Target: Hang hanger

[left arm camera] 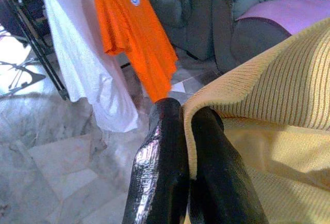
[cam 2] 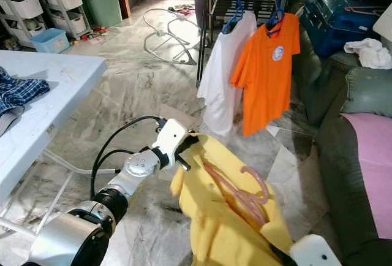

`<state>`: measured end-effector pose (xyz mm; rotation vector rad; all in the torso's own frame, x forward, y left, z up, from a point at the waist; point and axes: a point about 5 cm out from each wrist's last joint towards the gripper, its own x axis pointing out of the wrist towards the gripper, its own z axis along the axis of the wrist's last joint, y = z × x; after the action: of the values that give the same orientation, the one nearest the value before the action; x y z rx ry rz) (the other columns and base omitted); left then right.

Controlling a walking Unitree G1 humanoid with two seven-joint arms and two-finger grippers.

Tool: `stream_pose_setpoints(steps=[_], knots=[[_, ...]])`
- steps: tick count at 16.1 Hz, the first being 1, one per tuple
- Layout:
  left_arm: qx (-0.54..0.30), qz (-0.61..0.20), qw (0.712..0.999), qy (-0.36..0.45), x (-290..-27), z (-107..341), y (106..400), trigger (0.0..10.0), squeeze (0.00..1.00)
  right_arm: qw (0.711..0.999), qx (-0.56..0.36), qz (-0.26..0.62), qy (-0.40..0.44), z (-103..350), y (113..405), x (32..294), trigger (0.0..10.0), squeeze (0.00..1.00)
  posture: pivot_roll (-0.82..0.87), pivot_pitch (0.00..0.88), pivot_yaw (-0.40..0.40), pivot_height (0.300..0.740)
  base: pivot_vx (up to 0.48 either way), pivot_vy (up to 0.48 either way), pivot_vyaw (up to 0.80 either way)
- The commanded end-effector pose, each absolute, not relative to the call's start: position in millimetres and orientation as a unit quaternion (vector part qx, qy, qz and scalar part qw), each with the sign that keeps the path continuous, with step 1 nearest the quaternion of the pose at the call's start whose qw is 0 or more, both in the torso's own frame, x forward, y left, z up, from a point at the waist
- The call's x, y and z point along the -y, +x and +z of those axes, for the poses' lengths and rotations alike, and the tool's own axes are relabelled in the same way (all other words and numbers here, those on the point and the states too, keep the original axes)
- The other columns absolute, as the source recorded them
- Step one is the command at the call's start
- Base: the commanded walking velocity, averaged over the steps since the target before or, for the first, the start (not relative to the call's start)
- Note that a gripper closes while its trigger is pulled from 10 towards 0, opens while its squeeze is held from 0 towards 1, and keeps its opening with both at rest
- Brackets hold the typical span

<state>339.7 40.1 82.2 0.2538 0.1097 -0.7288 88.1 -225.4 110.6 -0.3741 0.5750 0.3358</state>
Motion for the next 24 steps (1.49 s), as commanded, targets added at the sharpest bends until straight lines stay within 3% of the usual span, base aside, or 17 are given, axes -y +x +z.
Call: stream_pose_setpoints(steps=[1, 4, 8, 21, 22, 23, 24], knots=[[-0.044, -0.284, 0.949, 0.127, -66.9, 95.6, 356.7, 0.0, 0.00, 0.912, -0.337, 0.103, -0.211, 102.3, 78.7, 249.9, 0.0, 0.00, -0.18, 0.009, 0.030, 0.740, 0.000, 0.000, 0.00], [-0.042, -0.283, 0.949, 0.134, -65.5, 97.3, 357.8, 0.0, 0.00, 0.906, -0.350, 0.073, -0.225, 100.2, 81.6, 258.7, 0.0, 0.00, -0.18, 0.012, 0.030, 0.740, 0.000, 0.000, 0.00], [-0.060, -0.283, 0.946, 0.148, -66.8, 91.1, 356.0, 0.0, 0.00, 0.917, -0.326, 0.095, -0.210, 107.5, 88.1, 247.5, 0.0, 0.00, -0.18, 0.015, 0.030, 0.740, 0.000, 0.000, 0.00], [-0.113, -0.290, 0.934, 0.175, -65.5, 72.9, 348.1, 0.3, 0.00, 0.940, -0.225, 0.177, -0.187, 197.7, 76.4, 243.9, 0.0, 0.00, -0.21, 0.022, 0.037, 0.740, 0.000, 0.000, 0.00], [-0.113, -0.290, 0.934, 0.173, -65.1, 72.8, 347.9, 7.6, 0.00, 0.941, -0.227, 0.164, -0.190, 198.1, 78.0, 247.1, 0.0, 0.00, -0.21, 0.021, 0.037, 0.740, 0.000, 0.000, 0.00], [-0.101, -0.300, 0.939, 0.137, -59.0, 77.6, 348.2, 10.0, 1.00, 0.929, -0.266, 0.153, -0.208, 181.4, 82.6, 251.7, 0.0, 0.00, -0.20, 0.019, 0.034, 0.740, 0.000, 0.000, 0.00], [-0.097, -0.323, 0.933, 0.123, -53.1, 79.1, 346.5, 10.0, 1.00, 0.929, -0.269, 0.148, -0.207, 170.8, 88.7, 250.8, 0.0, 0.00, -0.20, 0.019, 0.033, 0.740, 0.000, 0.000, 0.00]])
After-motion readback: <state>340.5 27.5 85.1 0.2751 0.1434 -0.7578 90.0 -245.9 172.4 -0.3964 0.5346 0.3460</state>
